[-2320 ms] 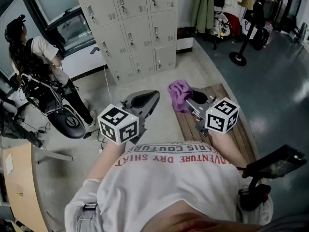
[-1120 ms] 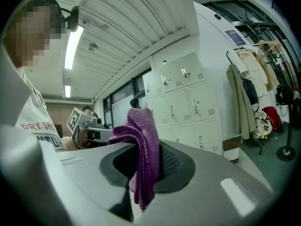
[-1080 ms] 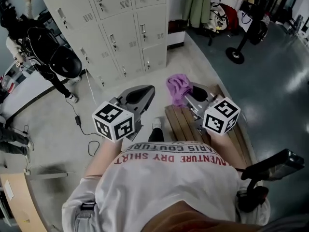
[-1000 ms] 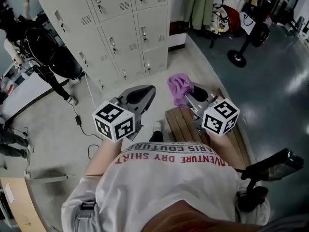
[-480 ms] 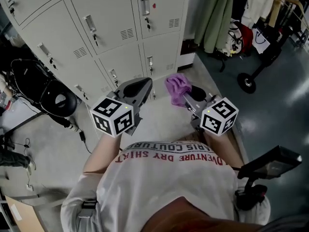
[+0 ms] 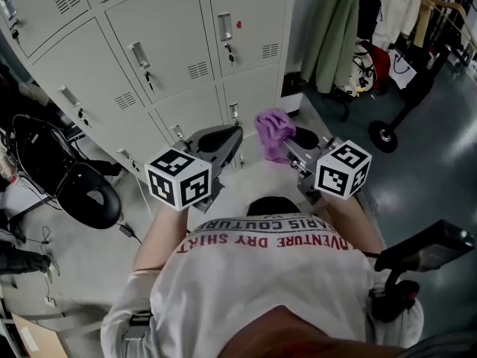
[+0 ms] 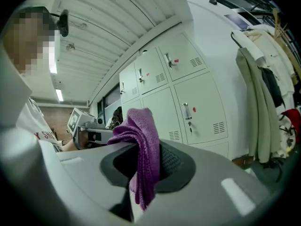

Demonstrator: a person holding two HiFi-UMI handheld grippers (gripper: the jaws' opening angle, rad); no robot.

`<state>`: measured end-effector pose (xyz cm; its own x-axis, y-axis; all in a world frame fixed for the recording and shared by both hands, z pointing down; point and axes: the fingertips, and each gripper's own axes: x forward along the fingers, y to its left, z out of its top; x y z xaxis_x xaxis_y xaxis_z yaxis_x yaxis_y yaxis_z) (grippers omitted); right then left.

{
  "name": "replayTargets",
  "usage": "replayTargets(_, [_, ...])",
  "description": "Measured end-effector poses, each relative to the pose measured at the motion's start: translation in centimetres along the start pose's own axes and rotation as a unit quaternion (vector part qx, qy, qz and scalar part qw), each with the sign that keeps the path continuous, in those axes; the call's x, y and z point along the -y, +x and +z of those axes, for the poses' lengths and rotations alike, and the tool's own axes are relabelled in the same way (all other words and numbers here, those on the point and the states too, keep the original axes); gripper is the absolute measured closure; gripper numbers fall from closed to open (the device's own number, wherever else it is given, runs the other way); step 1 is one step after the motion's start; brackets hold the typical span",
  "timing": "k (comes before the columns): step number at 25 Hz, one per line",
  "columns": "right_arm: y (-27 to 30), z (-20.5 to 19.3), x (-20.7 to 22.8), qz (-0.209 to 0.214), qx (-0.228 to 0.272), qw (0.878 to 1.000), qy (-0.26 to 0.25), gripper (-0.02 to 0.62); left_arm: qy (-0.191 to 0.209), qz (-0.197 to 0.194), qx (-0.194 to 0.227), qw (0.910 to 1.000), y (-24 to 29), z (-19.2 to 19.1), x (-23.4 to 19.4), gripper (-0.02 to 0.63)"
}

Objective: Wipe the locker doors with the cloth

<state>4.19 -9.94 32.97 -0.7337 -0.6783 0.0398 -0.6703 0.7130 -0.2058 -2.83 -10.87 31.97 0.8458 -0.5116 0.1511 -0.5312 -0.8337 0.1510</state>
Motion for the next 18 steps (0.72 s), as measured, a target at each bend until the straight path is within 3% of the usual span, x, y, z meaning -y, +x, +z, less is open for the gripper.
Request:
replayTargets(7, [2.6,3.2,2.2,0.021,0.031,0.999,-0.001,0.551,0.02,-0.01,0.034,0.9992,0.6,2.9,-2.6,0.606])
replayTargets(13, [5.6,4.4,7.4,0.003,0.05,0.999,0.007,0.551,0.018,0.031,0.049,0.9982,3.0,3.9,-8.1,0.606])
replayTargets(18, [8.5,5.3,11.5,-0.014,0.046,0.999,-0.025,0.551,0.01,0.055,0.05,0.9972,4.8,4.6,-12.3,0.607])
